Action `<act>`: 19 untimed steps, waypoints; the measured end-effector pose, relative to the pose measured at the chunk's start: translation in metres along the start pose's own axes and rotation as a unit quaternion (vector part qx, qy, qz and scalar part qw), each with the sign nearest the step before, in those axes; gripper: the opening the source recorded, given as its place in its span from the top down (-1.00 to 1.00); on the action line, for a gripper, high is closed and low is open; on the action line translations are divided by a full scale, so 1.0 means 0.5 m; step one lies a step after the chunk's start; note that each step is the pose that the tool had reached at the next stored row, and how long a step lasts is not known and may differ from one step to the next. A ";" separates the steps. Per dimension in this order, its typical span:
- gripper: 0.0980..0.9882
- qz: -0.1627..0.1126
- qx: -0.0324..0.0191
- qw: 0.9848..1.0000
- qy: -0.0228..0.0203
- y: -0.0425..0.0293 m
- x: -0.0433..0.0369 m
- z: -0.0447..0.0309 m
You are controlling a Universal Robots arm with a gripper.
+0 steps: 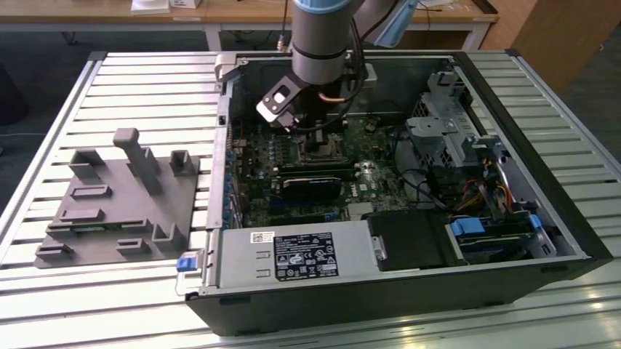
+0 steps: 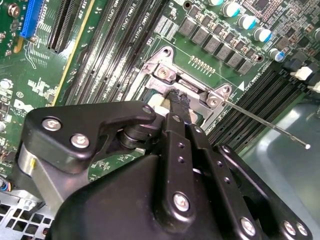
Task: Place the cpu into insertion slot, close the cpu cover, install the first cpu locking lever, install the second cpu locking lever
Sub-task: 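Close the cpu cover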
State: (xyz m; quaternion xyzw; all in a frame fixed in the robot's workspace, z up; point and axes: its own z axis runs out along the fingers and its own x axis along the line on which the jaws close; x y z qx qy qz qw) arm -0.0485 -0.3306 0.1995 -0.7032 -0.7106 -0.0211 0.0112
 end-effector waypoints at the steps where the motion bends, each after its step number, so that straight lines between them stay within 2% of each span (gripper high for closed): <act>1: 0.98 0.000 0.000 1.000 0.000 0.002 0.000 0.000; 7: 0.98 0.000 0.000 1.000 0.002 0.013 0.001 0.001; 9: 0.98 0.000 0.000 1.000 0.003 0.013 0.002 -0.004; 13: 0.98 0.000 0.000 1.000 0.003 0.013 0.003 -0.024; 19: 0.98 0.000 0.000 1.000 0.003 0.017 0.002 -0.025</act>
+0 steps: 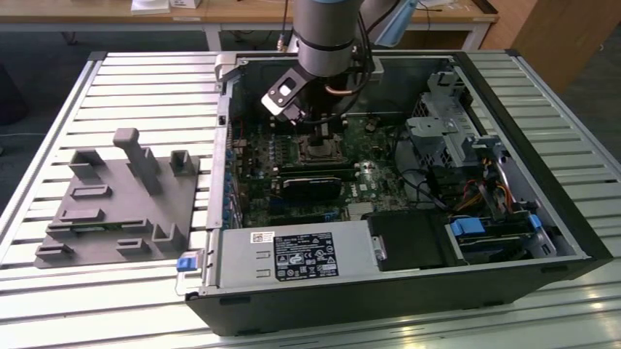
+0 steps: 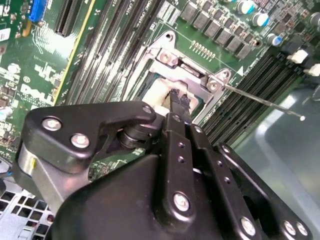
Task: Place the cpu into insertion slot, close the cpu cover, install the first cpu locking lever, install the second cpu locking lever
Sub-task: 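Close the cpu cover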
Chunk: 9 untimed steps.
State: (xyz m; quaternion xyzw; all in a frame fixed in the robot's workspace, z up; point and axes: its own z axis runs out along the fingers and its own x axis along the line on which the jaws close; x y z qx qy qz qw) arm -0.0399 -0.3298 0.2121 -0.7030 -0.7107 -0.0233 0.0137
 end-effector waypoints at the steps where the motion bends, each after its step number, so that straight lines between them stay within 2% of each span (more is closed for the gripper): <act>1: 0.98 0.000 0.000 1.000 0.000 0.002 0.000 0.000; 9: 0.98 0.000 0.001 1.000 0.000 0.012 0.000 0.001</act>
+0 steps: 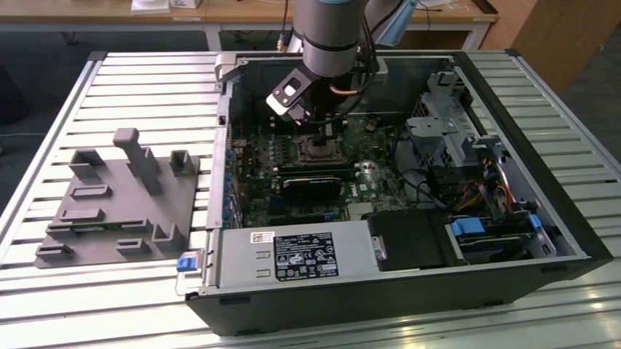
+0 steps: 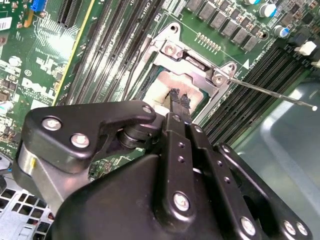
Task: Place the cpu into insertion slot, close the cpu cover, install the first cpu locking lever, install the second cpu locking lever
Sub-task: 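Close the cpu cover, then install the first cpu locking lever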
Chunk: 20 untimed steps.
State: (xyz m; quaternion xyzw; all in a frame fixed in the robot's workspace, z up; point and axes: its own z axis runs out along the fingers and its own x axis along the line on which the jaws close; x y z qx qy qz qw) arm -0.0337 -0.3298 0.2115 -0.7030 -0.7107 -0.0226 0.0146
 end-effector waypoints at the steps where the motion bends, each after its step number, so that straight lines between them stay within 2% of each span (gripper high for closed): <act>1: 0.98 0.000 0.000 1.000 0.000 0.000 0.000 0.000; 10: 0.98 0.000 0.000 1.000 0.000 0.001 0.000 -0.007; 20: 0.98 0.000 0.000 1.000 0.000 0.001 0.003 -0.048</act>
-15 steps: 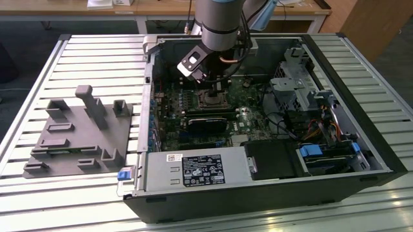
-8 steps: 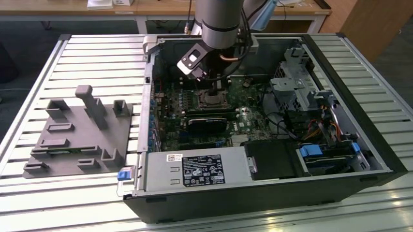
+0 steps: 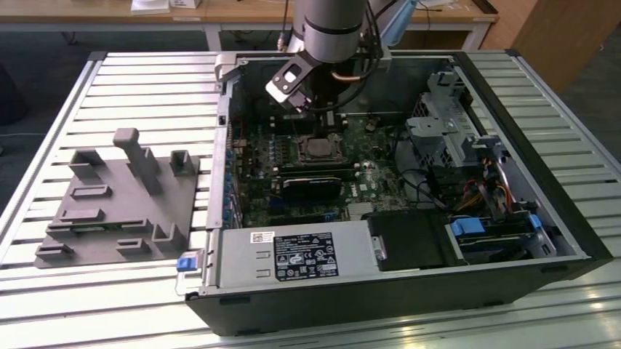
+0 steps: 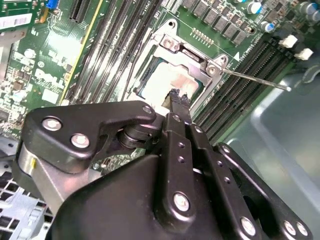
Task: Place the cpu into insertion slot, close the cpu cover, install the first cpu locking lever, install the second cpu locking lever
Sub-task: 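Install the first cpu locking lever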
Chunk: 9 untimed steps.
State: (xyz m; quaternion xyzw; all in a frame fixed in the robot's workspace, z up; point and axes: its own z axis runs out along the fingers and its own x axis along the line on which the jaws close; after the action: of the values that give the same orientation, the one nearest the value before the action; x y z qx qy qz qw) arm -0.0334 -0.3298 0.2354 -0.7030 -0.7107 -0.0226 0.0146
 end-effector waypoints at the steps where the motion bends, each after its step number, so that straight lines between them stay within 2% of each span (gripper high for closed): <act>1: 0.98 0.000 0.000 1.000 0.000 0.000 0.000 -0.004; 9: 0.98 0.000 0.000 1.000 0.000 0.000 0.002 -0.029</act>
State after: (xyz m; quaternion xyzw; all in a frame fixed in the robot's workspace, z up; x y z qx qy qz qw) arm -0.0334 -0.3298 0.2501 -0.7030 -0.7107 -0.0226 0.0146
